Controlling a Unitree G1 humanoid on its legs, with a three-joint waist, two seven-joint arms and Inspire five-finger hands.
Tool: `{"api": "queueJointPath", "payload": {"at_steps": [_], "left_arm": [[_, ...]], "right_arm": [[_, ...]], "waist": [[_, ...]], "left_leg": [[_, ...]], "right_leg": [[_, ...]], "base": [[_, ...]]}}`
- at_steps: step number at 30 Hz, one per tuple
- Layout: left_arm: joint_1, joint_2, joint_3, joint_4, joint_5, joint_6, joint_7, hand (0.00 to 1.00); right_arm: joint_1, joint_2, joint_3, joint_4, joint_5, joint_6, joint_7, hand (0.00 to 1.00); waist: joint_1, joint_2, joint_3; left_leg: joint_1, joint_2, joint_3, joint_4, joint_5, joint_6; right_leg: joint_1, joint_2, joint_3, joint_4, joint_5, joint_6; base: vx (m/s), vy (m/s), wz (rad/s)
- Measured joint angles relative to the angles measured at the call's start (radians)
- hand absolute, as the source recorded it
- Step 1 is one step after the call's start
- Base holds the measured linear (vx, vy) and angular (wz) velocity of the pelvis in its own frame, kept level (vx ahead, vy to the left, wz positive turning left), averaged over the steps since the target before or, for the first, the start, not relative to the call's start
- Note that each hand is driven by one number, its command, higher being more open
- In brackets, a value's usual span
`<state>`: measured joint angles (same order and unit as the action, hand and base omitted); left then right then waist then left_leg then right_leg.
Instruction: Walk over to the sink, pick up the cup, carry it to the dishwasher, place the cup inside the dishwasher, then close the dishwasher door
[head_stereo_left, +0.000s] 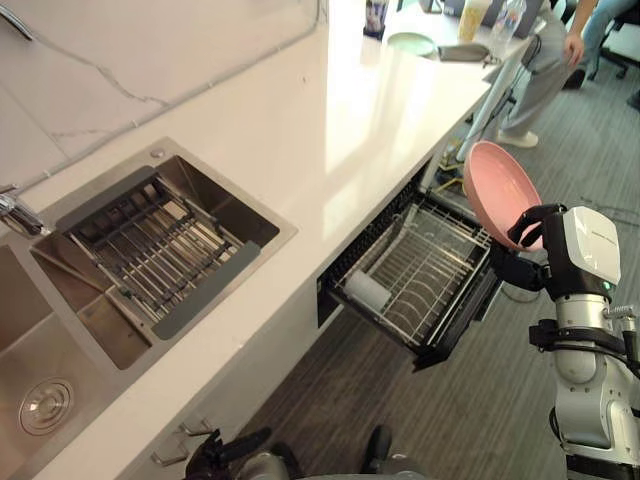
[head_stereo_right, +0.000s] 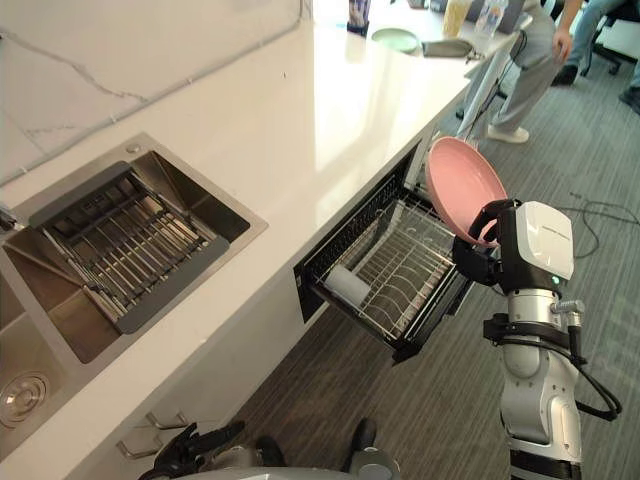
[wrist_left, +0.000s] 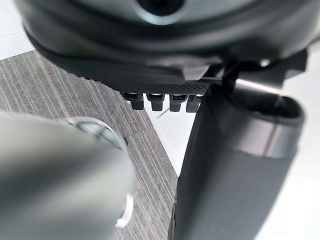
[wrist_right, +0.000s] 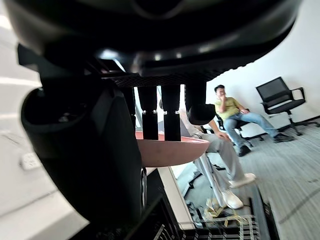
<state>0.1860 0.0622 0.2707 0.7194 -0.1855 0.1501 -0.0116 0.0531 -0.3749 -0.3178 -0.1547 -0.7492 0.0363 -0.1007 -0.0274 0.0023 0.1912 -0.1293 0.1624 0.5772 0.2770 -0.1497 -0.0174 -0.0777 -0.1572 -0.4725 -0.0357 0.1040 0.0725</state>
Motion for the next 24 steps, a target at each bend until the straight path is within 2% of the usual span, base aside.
{"api": "queueJointPath", "payload": {"at_steps": [1, 3, 5, 7, 11, 15, 19, 24], "left_arm": [[-0.009, 0.006, -0.025, 0.025, -0.017, -0.029, 0.001, 1.0], [-0.043, 0.008, -0.06, 0.115, -0.034, -0.13, 0.009, 1.0], [-0.094, 0.005, -0.086, 0.168, -0.065, -0.24, 0.042, 1.0], [-0.1, 0.008, -0.098, 0.168, -0.072, -0.281, 0.061, 1.0], [-0.146, 0.023, -0.11, 0.18, -0.092, -0.283, 0.059, 1.0], [-0.194, 0.032, -0.129, 0.175, -0.103, -0.259, 0.055, 1.0], [-0.194, 0.037, -0.133, 0.139, -0.111, -0.249, 0.055, 1.0], [-0.203, 0.038, -0.145, 0.112, -0.112, -0.234, 0.053, 1.0]], "right_arm": [[-0.024, 0.006, 0.017, 0.064, 0.003, 0.015, -0.034, 0.0], [-0.07, 0.017, 0.051, 0.195, 0.013, 0.04, -0.092, 0.0], [-0.117, 0.029, 0.074, 0.31, 0.022, 0.053, -0.18, 0.0], [-0.182, 0.023, 0.082, 0.293, 0.034, 0.055, -0.231, 0.0], [-0.339, -0.035, 0.115, 0.383, 0.06, 0.081, -0.222, 0.0], [-0.514, -0.104, 0.205, 0.525, 0.089, 0.115, -0.192, 0.0], [-0.616, -0.15, 0.27, 0.594, 0.142, 0.143, -0.141, 0.0], [-0.741, -0.191, 0.319, 0.672, 0.202, 0.195, -0.078, 0.0]], "waist": [[0.0, 0.002, 0.023], [-0.001, 0.004, 0.058], [0.002, 0.018, 0.126], [-0.003, 0.021, 0.156], [0.01, 0.025, 0.203], [0.033, 0.049, 0.256], [0.067, 0.064, 0.264], [0.073, 0.072, 0.269]], "left_leg": [[-0.017, -0.005, -0.013, 0.0, 0.004, 0.006], [-0.045, -0.01, -0.026, 0.003, 0.009, 0.014], [-0.079, -0.018, -0.054, 0.007, 0.018, 0.028], [-0.1, -0.025, -0.066, 0.006, 0.022, 0.034], [-0.138, -0.042, -0.103, 0.006, 0.031, 0.043], [-0.192, -0.067, -0.132, -0.01, 0.055, 0.06], [-0.223, -0.088, -0.171, -0.032, 0.075, 0.065], [-0.245, -0.108, -0.211, -0.044, 0.089, 0.074]], "right_leg": [[-0.022, -0.005, 0.003, 0.014, 0.0, 0.0], [-0.052, -0.013, 0.0, 0.027, 0.0, -0.001], [-0.068, -0.019, -0.026, 0.033, 0.003, -0.005], [-0.087, -0.02, -0.026, 0.03, 0.014, -0.008], [-0.108, -0.025, -0.034, 0.013, 0.034, -0.008], [-0.143, -0.037, -0.053, -0.01, 0.06, -0.007], [-0.163, -0.045, -0.07, -0.018, 0.068, -0.006], [-0.169, -0.058, -0.083, -0.019, 0.07, -0.003]], "base": [[-0.08, 0.096, 0.01], [-0.07, 0.083, 0.12], [-0.06, 0.044, 0.31], [-0.05, 0.039, 0.08], [-0.04, 0.053, 0.09], [-0.03, 0.065, 0.19], [0.0, 0.075, 0.21], [0.01, 0.089, 0.22]]}}
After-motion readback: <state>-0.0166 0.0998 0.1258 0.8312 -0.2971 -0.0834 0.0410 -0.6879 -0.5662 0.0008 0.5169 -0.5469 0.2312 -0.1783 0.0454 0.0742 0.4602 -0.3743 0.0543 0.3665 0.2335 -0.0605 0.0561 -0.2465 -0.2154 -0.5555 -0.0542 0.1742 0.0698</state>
